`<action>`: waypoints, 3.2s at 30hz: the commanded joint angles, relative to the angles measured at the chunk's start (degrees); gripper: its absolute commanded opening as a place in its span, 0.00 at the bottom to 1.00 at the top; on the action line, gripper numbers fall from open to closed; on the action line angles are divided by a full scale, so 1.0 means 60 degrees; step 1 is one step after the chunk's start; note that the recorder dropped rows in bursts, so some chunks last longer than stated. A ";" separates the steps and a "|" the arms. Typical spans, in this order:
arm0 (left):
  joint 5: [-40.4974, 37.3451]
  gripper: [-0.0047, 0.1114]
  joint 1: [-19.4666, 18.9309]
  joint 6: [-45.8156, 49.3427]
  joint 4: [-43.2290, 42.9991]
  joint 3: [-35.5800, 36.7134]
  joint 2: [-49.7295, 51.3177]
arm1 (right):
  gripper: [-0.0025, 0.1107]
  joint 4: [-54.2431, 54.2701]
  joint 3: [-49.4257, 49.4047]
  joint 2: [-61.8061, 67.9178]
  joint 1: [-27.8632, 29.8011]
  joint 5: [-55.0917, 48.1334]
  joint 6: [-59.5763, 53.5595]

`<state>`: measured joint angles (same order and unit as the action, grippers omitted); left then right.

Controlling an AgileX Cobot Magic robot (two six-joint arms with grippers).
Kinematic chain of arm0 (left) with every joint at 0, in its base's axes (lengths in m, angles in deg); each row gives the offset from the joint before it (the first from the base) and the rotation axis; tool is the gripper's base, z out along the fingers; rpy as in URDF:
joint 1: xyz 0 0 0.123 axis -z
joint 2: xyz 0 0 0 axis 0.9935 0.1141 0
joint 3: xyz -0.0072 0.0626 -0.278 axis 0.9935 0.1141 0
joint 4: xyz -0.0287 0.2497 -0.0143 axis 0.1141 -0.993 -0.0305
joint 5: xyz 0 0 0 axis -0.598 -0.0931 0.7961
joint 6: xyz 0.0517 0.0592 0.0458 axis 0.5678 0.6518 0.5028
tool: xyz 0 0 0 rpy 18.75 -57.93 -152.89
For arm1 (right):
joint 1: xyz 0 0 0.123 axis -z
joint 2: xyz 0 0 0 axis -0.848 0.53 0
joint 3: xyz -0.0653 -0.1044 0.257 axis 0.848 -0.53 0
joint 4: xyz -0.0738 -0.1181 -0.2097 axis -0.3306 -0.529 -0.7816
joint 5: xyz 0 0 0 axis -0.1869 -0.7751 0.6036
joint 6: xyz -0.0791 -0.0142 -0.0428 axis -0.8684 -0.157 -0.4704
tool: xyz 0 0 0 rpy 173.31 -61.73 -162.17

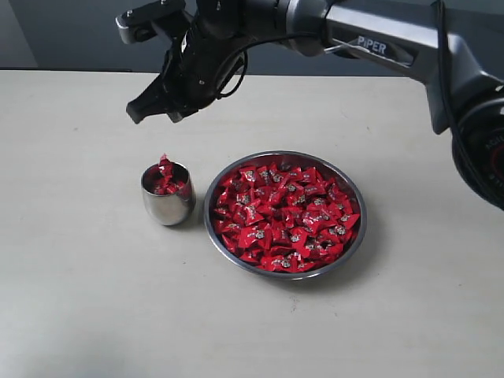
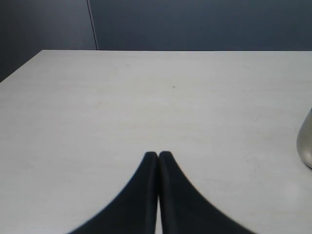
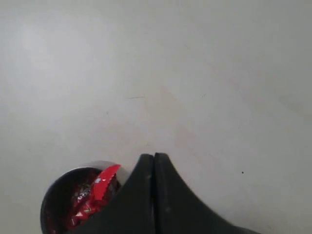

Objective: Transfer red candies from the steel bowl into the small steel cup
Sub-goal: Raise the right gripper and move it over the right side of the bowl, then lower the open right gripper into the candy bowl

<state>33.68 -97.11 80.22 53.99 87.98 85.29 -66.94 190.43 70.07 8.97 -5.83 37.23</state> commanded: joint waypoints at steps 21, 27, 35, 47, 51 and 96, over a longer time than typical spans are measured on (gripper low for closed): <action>0.0078 0.04 0.0091 -0.0014 0.0009 0.0044 -0.0046 | 0.02 -0.1335 -0.6993 -0.5434 0.1111 0.4062 0.1585; 0.0078 0.04 0.0091 -0.0014 0.0009 0.0044 -0.0046 | 0.02 -0.1787 -0.8526 -0.7218 0.1513 0.3931 0.1585; 0.0078 0.04 0.0091 -0.0014 0.0009 0.0044 -0.0046 | 0.02 -0.1615 -1.0057 -0.8503 0.2317 0.4084 0.1585; 0.0078 0.04 0.0091 -0.0014 0.0009 0.0044 -0.0046 | 0.02 -0.1634 -1.0732 -0.8635 0.2318 0.3806 0.1522; 0.0078 0.04 0.0091 -0.0014 0.0009 0.0044 -0.0046 | 0.02 -0.1697 -1.0732 -0.8406 0.2318 0.3581 0.1522; 0.0078 0.04 0.0091 -0.0014 0.0009 0.0044 -0.0046 | 0.02 0.1116 -0.7131 -0.2827 0.1600 0.2074 -0.0895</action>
<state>33.68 -97.11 80.22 53.99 87.98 85.29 -61.29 146.62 52.19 18.61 8.40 33.43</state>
